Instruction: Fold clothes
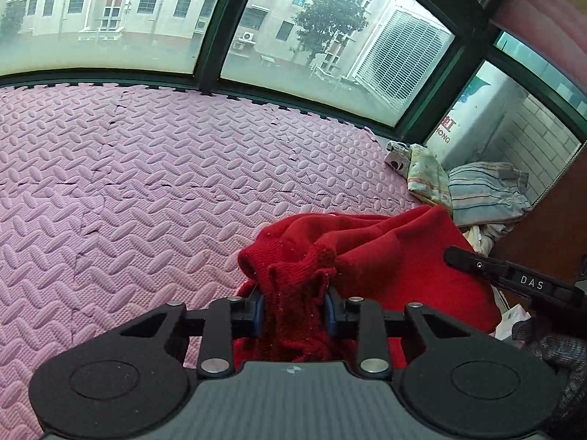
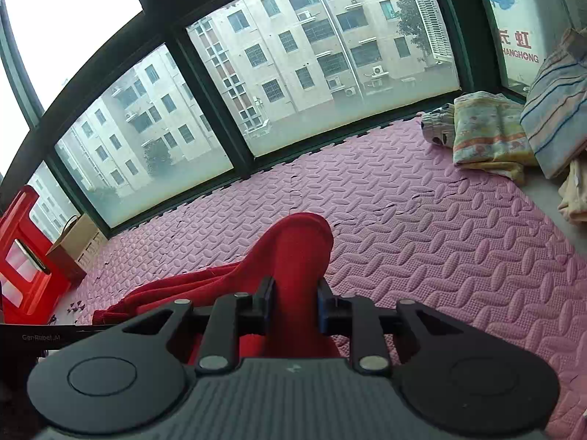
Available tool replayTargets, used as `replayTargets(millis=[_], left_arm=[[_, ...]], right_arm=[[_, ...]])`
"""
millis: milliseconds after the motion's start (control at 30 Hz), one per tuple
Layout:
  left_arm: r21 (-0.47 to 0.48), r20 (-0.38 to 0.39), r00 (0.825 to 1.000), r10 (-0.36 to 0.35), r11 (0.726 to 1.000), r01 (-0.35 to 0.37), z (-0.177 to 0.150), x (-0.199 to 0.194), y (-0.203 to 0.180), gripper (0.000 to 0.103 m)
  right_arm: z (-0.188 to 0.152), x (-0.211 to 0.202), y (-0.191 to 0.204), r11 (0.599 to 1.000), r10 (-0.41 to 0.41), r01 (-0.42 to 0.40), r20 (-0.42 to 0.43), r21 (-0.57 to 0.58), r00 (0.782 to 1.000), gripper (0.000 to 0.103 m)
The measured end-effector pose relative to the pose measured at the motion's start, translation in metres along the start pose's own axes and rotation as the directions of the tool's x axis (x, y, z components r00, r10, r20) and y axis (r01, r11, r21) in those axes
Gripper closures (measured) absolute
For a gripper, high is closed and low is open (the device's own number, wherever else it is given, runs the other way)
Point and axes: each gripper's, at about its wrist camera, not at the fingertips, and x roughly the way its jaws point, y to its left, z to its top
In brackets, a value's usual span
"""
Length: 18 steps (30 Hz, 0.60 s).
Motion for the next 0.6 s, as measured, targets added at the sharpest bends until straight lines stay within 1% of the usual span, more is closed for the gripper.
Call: replayTargets(millis=[133, 200, 233, 267, 300, 400, 467, 500, 567, 600], left_arm=[[0.023, -0.046, 0.999, 0.008, 1.0, -0.007, 0.005, 0.034, -0.012, 0.07], [0.036, -0.058, 0.998, 0.019, 0.999, -0.017, 0.008, 0.046, -0.015, 0.068], [0.036, -0.063, 0.998, 0.03, 0.999, -0.028, 0.009, 0.05, -0.015, 0.067], [0.034, -0.068, 0.997, 0.036, 0.999, -0.034, 0.011, 0.053, -0.015, 0.063], [0.029, -0.074, 0.996, 0.04, 0.999, -0.038, 0.013, 0.054, -0.014, 0.059], [0.022, -0.086, 0.995, 0.054, 0.998, -0.052, 0.016, 0.052, -0.01, 0.053], [0.031, -0.062, 0.996, 0.069, 0.997, -0.067, 0.017, 0.044, -0.012, 0.052], [0.037, -0.047, 0.996, 0.077, 0.997, -0.075, 0.018, 0.04, -0.013, 0.053], [0.065, -0.001, 0.996, 0.084, 0.994, -0.083, 0.02, 0.028, -0.022, 0.053], [0.08, 0.024, 0.996, 0.086, 0.993, -0.087, 0.02, 0.021, -0.026, 0.054]], right_arm=[[0.0, 0.016, -0.029, 0.998, -0.039, 0.04, -0.023, 0.048, 0.999, 0.081], [-0.002, 0.026, -0.039, 0.996, -0.062, 0.065, -0.046, 0.061, 0.997, 0.078], [-0.003, 0.032, -0.045, 0.995, -0.072, 0.076, -0.06, 0.066, 0.996, 0.074], [-0.005, 0.034, -0.047, 0.994, -0.08, 0.084, -0.064, 0.068, 0.995, 0.07], [-0.006, 0.033, -0.049, 0.994, -0.092, 0.095, -0.06, 0.06, 0.994, 0.069], [-0.007, 0.022, -0.044, 0.994, -0.108, 0.108, -0.026, -0.005, 0.994, 0.068], [-0.007, 0.01, -0.035, 0.993, -0.104, 0.103, -0.005, -0.059, 0.995, 0.062], [-0.009, 0.005, -0.029, 0.991, -0.097, 0.097, -0.001, -0.093, 0.995, 0.062], [-0.015, -0.004, -0.018, 0.985, -0.084, 0.083, 0.0, -0.149, 0.997, 0.056], [-0.018, -0.008, -0.013, 0.982, -0.078, 0.077, 0.0, -0.171, 0.997, 0.054]])
